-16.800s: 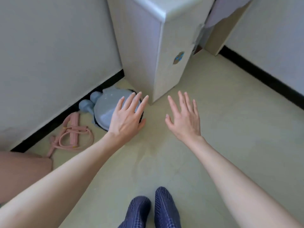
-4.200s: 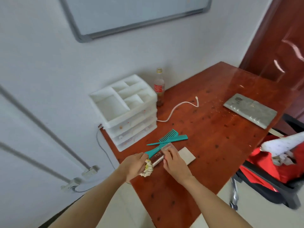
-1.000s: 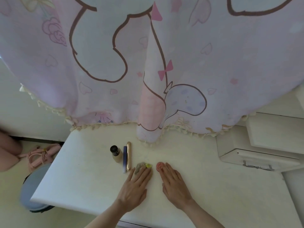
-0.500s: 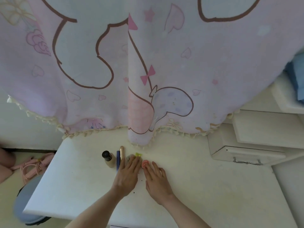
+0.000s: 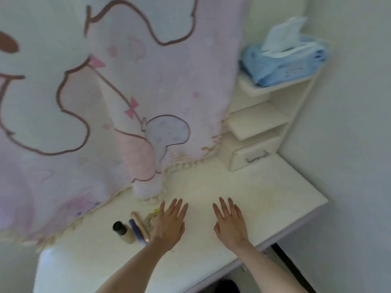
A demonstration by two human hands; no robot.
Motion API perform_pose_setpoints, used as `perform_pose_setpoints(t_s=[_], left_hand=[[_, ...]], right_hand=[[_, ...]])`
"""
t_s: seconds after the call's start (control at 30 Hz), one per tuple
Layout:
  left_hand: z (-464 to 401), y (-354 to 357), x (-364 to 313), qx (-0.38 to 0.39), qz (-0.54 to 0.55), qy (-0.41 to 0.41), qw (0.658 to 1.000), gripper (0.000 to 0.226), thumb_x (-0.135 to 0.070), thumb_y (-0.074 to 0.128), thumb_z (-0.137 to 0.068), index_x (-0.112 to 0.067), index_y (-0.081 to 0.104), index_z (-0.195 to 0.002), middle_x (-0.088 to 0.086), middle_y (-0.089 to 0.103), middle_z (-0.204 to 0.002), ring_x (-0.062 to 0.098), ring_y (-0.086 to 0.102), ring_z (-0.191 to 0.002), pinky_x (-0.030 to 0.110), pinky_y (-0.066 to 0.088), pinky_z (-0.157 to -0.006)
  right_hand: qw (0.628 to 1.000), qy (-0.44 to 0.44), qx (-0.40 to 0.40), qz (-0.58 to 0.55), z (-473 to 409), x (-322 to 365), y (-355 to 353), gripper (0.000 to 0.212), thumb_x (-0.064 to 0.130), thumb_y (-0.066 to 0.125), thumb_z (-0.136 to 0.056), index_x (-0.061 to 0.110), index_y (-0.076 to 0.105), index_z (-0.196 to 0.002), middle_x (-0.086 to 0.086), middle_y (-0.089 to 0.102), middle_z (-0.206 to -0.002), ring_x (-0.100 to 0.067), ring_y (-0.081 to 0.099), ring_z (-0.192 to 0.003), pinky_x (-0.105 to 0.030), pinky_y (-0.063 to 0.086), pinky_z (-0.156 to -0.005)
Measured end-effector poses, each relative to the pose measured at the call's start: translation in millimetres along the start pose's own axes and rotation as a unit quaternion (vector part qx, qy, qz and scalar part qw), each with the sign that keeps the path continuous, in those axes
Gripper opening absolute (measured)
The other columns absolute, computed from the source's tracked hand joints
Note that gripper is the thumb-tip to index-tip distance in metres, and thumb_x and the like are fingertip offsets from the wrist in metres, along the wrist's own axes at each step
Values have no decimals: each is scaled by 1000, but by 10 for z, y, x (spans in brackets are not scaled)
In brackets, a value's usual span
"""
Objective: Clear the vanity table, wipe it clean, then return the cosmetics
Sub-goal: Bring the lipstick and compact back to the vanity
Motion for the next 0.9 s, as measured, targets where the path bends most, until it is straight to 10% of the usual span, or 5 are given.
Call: perform_pose_setpoints(t_s=[0.1,0.37,0.57,0.7,0.9], left_hand=[[-153,-255,-539,-22,-15,85,996,55,-34,31,-80,-13,64,-119,10,62,-122,27,59,-113,52,27,-98],[-18,-1124,-2703,-89,-48,317,943,58,-45,32,-82,-15,65,-119,9,65,-119,27,61,-110,51,17,-105],[1049,-1550,-4594,-144,-84,448,879,73,-53,-9,-84,-21,-5,-149,7,-2,-157,25,-2,-144,52,-5,-114],[2181,-1790,-5815,-196,-56,563,801,89,-56,-32,-71,-25,-3,-149,5,1,-158,26,-1,-144,50,-14,-108],[3911,-2274,-7205,-265,-14,669,694,71,-49,-5,-87,-23,21,-148,7,26,-153,27,24,-140,53,12,-112]], right_hand=[[995,101,-22,1,414,-493,-127,64,36,78,-58,13,66,-116,-16,60,-124,-40,57,-112,-51,50,-86],[937,338,-87,-6,2211,-1679,-556,52,41,44,-72,17,69,-111,-13,64,-119,-39,58,-110,-51,50,-84],[858,497,-119,44,4471,-2289,-727,59,44,34,-77,16,63,-120,-16,55,-131,-43,47,-122,-50,13,-107],[793,592,-119,85,6202,-2301,-932,54,43,52,-77,16,61,-122,-17,52,-134,-44,44,-125,-54,16,-107],[662,723,-133,144,8541,-2096,-1319,59,39,64,-70,15,60,-123,-20,51,-134,-45,44,-124,-58,31,-102]])
Point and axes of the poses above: each hand's wrist, its own z-axis away from the middle knuckle, its own y-axis out of the palm, x = y × z, the point moved 10 cm from there along -z, towards the middle knuckle
